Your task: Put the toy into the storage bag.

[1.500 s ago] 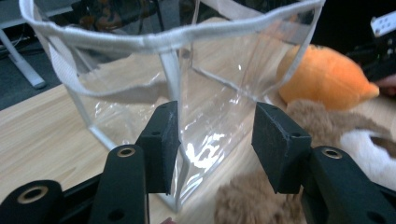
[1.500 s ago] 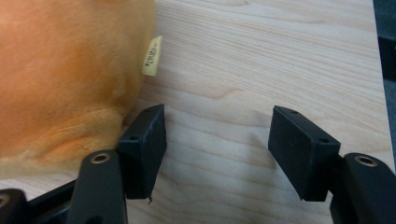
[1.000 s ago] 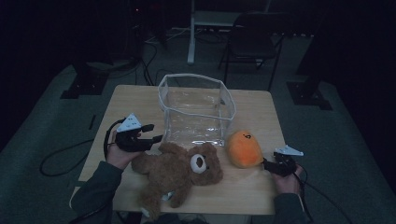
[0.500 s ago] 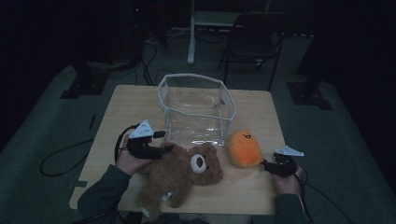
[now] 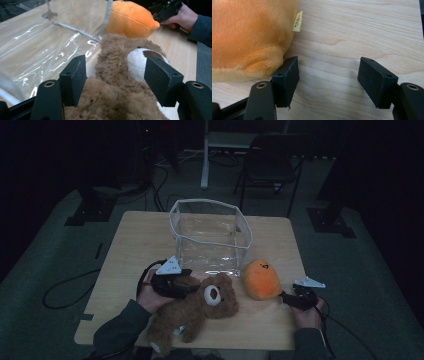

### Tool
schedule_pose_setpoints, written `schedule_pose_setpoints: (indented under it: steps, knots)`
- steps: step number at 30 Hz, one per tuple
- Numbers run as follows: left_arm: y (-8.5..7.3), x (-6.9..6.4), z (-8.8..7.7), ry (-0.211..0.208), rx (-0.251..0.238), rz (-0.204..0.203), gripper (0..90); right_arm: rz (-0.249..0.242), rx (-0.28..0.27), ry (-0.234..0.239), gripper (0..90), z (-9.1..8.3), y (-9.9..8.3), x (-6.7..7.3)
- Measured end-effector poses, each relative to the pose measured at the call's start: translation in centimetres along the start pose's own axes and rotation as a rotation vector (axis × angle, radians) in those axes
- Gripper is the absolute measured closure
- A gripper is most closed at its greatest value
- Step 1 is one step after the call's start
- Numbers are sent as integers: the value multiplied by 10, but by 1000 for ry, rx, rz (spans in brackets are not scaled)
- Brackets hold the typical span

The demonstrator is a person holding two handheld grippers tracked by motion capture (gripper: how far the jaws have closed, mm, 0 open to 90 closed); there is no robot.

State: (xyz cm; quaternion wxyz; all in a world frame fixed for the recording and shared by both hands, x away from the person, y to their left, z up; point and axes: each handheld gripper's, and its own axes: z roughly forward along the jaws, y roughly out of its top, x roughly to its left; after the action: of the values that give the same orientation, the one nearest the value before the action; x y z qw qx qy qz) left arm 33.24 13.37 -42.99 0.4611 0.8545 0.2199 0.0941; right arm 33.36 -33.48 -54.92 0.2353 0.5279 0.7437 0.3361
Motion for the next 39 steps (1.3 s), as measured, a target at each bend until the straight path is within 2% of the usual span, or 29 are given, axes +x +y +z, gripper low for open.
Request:
schedule_pose_setpoints:
  steps: [5,10,16,18,24,25,29,34,38,39]
  knots:
    - [3,-6,8,-27,8,11,342,-1,0,0,328,0,0,0]
    - [5,-20,25,-64,49,42,343,0,0,1,328,0,0,0]
    - [9,-35,36,-110,58,64,348,-2,1,2,328,0,0,0]
    - [8,-38,42,-110,72,77,348,-3,1,2,328,0,0,0]
    - [3,-32,52,-97,92,68,324,-4,0,3,329,0,0,0]
    - [0,-27,58,-98,108,50,308,-4,1,3,329,0,0,0]
    - [-4,-20,64,-106,118,41,278,-4,1,4,329,0,0,0]
    - [-9,-13,71,-120,155,59,207,-4,0,4,329,0,0,0]
    - [-11,-9,71,-115,144,49,202,-4,0,3,329,0,0,0]
    - [-12,-8,70,-98,140,44,202,-4,1,4,329,0,0,0]
